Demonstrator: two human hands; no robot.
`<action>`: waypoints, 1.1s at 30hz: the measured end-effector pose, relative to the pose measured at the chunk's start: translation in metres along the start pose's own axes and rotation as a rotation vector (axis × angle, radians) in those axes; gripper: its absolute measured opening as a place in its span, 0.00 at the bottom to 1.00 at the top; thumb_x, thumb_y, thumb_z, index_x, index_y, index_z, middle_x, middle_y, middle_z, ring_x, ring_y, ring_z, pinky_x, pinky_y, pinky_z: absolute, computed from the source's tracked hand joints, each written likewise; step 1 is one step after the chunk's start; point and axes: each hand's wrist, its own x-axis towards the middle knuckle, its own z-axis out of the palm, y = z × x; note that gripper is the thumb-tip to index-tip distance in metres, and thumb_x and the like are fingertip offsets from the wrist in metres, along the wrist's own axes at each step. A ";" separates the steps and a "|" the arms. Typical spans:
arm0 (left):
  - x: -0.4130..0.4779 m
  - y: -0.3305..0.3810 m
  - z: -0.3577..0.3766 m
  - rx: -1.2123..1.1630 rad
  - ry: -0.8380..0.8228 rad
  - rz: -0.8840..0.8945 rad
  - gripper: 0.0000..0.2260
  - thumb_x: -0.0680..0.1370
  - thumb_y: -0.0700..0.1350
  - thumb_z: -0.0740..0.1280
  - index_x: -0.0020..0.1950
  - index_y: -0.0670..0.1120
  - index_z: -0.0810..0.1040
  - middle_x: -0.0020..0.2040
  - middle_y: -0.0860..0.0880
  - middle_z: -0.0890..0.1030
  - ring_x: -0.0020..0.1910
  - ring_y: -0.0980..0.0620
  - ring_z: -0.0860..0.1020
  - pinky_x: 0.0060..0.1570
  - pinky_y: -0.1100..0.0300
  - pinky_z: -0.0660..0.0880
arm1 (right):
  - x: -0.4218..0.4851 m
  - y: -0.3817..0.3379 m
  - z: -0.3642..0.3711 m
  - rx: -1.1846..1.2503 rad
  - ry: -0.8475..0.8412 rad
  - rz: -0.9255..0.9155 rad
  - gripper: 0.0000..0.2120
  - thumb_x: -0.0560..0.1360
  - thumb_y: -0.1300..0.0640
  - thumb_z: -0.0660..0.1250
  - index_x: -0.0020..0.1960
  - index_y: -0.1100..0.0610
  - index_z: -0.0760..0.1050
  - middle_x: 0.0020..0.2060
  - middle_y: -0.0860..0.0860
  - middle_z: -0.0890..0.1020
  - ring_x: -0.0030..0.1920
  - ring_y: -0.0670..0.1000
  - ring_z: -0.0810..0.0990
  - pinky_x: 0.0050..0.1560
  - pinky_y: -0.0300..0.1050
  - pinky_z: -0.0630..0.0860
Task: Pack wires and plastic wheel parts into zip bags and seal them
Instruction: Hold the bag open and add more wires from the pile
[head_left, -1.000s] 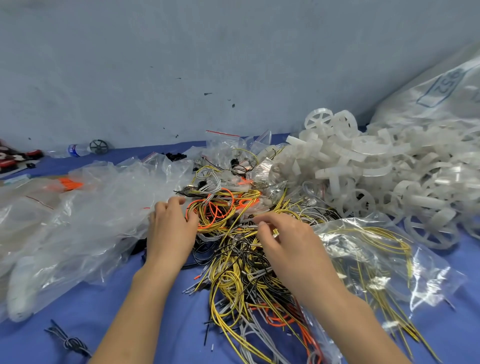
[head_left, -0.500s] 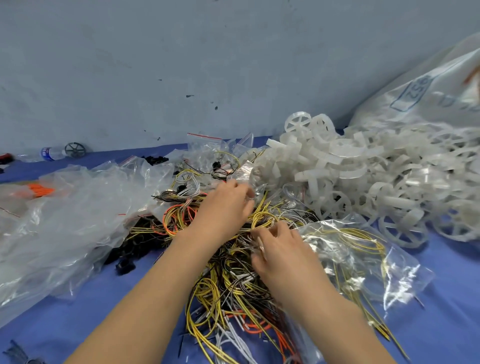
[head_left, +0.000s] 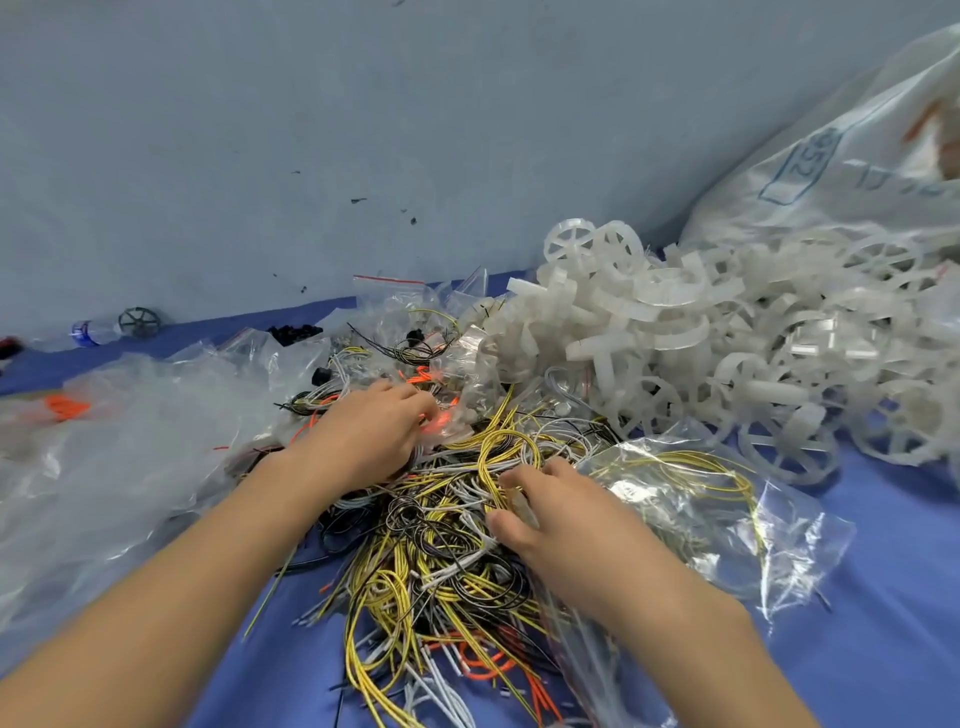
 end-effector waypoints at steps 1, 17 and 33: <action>0.000 0.000 0.000 -0.009 -0.041 0.006 0.13 0.82 0.52 0.55 0.63 0.55 0.73 0.62 0.55 0.76 0.60 0.52 0.72 0.56 0.53 0.74 | 0.000 0.000 0.000 0.004 -0.003 0.003 0.19 0.81 0.41 0.57 0.68 0.48 0.67 0.60 0.50 0.71 0.59 0.53 0.74 0.57 0.52 0.74; -0.037 0.022 -0.059 -1.025 0.224 -0.333 0.14 0.82 0.54 0.57 0.48 0.48 0.78 0.50 0.49 0.83 0.50 0.52 0.81 0.51 0.53 0.79 | -0.005 0.005 -0.013 0.051 -0.092 0.033 0.24 0.78 0.41 0.62 0.71 0.47 0.65 0.56 0.49 0.78 0.54 0.52 0.78 0.56 0.51 0.77; -0.089 0.069 -0.082 -0.874 -0.015 -0.002 0.17 0.80 0.59 0.55 0.50 0.49 0.76 0.32 0.56 0.73 0.29 0.59 0.69 0.31 0.63 0.66 | -0.015 -0.022 -0.031 0.397 0.170 -0.261 0.16 0.80 0.48 0.64 0.67 0.42 0.75 0.49 0.41 0.84 0.49 0.40 0.81 0.53 0.42 0.78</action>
